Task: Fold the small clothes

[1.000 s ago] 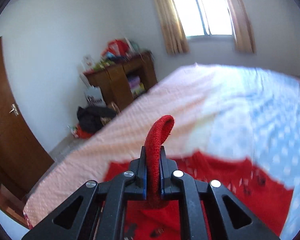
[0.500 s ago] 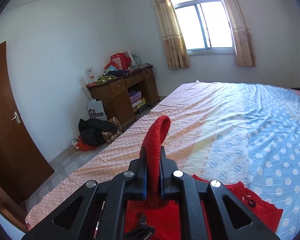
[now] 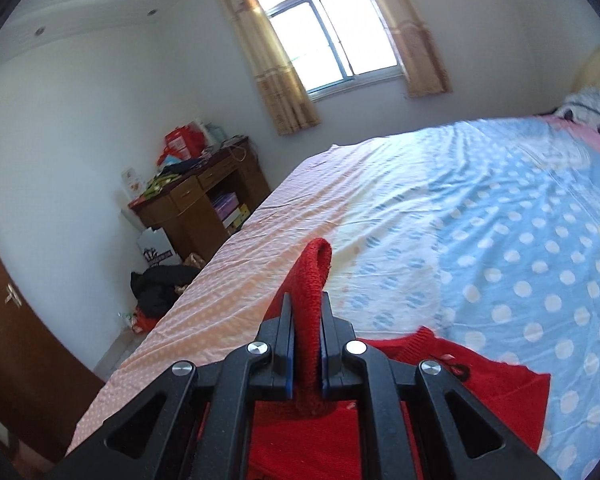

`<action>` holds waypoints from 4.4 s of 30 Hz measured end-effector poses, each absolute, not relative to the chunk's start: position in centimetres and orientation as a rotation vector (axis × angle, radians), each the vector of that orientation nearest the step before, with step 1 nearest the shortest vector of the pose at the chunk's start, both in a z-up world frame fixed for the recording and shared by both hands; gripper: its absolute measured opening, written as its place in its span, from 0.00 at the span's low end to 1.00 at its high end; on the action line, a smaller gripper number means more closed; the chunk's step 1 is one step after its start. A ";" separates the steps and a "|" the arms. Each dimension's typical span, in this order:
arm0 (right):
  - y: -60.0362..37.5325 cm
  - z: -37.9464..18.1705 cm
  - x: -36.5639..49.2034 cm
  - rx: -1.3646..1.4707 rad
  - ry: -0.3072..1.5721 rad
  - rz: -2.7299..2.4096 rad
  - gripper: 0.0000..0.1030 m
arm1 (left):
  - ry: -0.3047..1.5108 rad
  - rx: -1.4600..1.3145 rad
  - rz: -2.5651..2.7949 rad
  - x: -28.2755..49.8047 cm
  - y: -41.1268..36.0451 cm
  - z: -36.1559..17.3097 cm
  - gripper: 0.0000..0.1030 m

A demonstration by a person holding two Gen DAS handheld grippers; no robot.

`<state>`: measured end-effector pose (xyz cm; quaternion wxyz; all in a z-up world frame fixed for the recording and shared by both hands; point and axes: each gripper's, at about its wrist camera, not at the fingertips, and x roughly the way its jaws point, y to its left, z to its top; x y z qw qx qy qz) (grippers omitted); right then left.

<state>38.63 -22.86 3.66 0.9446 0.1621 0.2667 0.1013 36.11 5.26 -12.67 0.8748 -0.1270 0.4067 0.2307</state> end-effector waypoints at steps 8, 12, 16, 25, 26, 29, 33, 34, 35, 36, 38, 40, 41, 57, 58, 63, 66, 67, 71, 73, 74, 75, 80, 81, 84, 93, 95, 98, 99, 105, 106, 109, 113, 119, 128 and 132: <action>-26.1 1.4 37.5 0.398 0.556 0.177 0.08 | 0.843 -0.194 0.550 33.6 2.9 -12.1 0.95; -27.6 1.9 37.0 0.420 0.528 0.152 0.08 | 0.830 -0.103 0.615 33.3 1.7 -11.7 0.95; -30.1 2.9 36.6 0.458 0.489 0.128 0.08 | 0.841 -0.143 0.608 33.0 2.5 -11.9 0.96; -32.8 -0.8 35.8 0.428 0.589 0.061 0.08 | 0.878 -0.308 0.548 33.0 4.9 -12.8 1.00; -33.0 -1.7 35.6 0.418 0.607 0.053 0.08 | 0.874 -0.312 0.543 33.0 5.0 -12.8 1.00; -34.1 -4.4 35.1 0.399 0.664 0.041 0.08 | 0.868 -0.301 0.539 33.0 4.6 -12.9 1.00; -35.9 -7.7 34.4 0.404 0.737 0.015 0.08 | 0.865 -0.294 0.544 33.0 4.4 -13.0 1.00; -36.3 -8.7 34.3 0.409 0.760 0.017 0.08 | 0.863 -0.292 0.546 33.0 4.3 -13.0 1.00; -36.4 -9.5 34.4 0.405 0.784 0.017 0.08 | 0.862 -0.290 0.549 33.0 4.3 -13.0 1.00; -36.3 -10.3 34.5 0.391 0.812 0.014 0.08 | 0.861 -0.289 0.550 33.0 4.2 -13.0 1.00; -35.9 -11.9 34.6 0.350 0.863 0.002 0.10 | 0.861 -0.297 0.544 33.0 4.4 -13.0 1.00; -35.9 -11.9 34.0 0.334 0.840 0.008 0.12 | 0.859 -0.311 0.535 32.9 4.5 -13.0 1.00; -36.0 -11.8 33.8 0.333 0.846 0.012 0.13 | 0.857 -0.320 0.527 32.8 4.6 -13.0 1.00; -30.6 -7.1 28.9 0.152 0.689 0.001 0.30 | 0.788 -0.187 0.477 27.6 7.7 -9.6 1.00; -29.6 -7.0 29.3 0.128 0.689 0.008 0.30 | 0.771 -0.174 0.449 28.2 7.4 -8.8 1.00; -28.8 -8.2 31.5 0.133 0.701 -0.025 0.30 | 0.738 -0.008 0.304 33.5 3.2 -6.8 1.00; -30.2 -9.6 32.1 0.198 0.732 -0.063 0.30 | 0.749 0.107 0.312 36.2 1.1 -8.3 1.00; -30.7 -10.6 32.3 0.215 0.760 -0.066 0.30 | 0.766 0.137 0.333 36.9 1.0 -9.3 0.99; -31.7 -11.8 32.2 0.282 0.768 -0.022 0.32 | 0.788 0.103 0.341 37.3 2.3 -11.5 1.00; -31.9 -11.9 32.4 0.301 0.768 -0.008 0.32 | 0.796 0.058 0.342 37.3 3.2 -11.4 1.00; -32.1 -11.6 32.2 0.315 0.756 0.000 0.32 | 0.807 0.039 0.330 37.4 3.3 -11.5 1.00; -32.6 -11.2 31.8 0.341 0.727 0.004 0.32 | 0.810 0.019 0.319 37.4 3.4 -11.6 1.00; -35.5 -10.4 31.9 0.445 0.693 -0.035 0.32 | 0.832 -0.098 0.273 37.5 4.7 -12.0 1.00; -35.7 -10.8 32.3 0.427 0.724 -0.053 0.32 | 0.836 -0.120 0.266 37.4 4.8 -12.0 1.00; -35.1 -11.9 33.3 0.332 0.770 -0.069 0.32 | 0.845 -0.181 0.250 37.3 5.5 -12.4 1.00; -33.8 -12.0 33.8 0.232 0.777 -0.049 0.53 | 0.841 -0.183 0.244 37.7 5.5 -12.5 1.00; -34.0 -11.9 33.8 0.249 0.773 -0.043 0.54 | 0.843 -0.204 0.226 37.7 5.8 -12.5 1.00; -34.4 -10.3 31.4 0.305 0.731 -0.017 0.53 | 0.865 -0.209 0.167 36.7 6.9 -11.6 1.00; -34.4 -9.5 30.1 0.326 0.702 0.004 0.53 | 0.860 -0.196 0.167 36.0 7.4 -11.1 1.00; -32.9 -7.5 21.9 0.307 0.691 0.051 0.53 | 0.801 -0.114 0.165 28.2 12.0 -9.3 1.00; -32.8 -7.7 20.9 0.302 0.699 0.053 0.53 | 0.797 -0.104 0.160 26.7 12.6 -9.4 1.00; -32.3 -8.7 18.4 0.313 0.730 0.044 0.53 | 0.798 -0.064 0.127 23.4 13.3 -9.9 1.00; -31.7 -9.7 15.8 0.348 0.757 0.038 0.53 | 0.834 -0.047 0.021 20.0 12.5 -11.2 1.00; -31.3 -10.3 12.5 0.386 0.775 0.050 0.53 | 0.898 -0.071 -0.166 16.8 11.1 -12.6 1.00; -32.4 -11.6 8.7 0.439 0.822 0.018 0.54 | 0.926 -0.004 -0.225 13.7 10.1 -13.7 0.99; -33.1 -12.7 7.4 0.477 0.859 0.029 0.54 | 0.925 0.070 -0.232 12.3 9.7 -14.2 0.95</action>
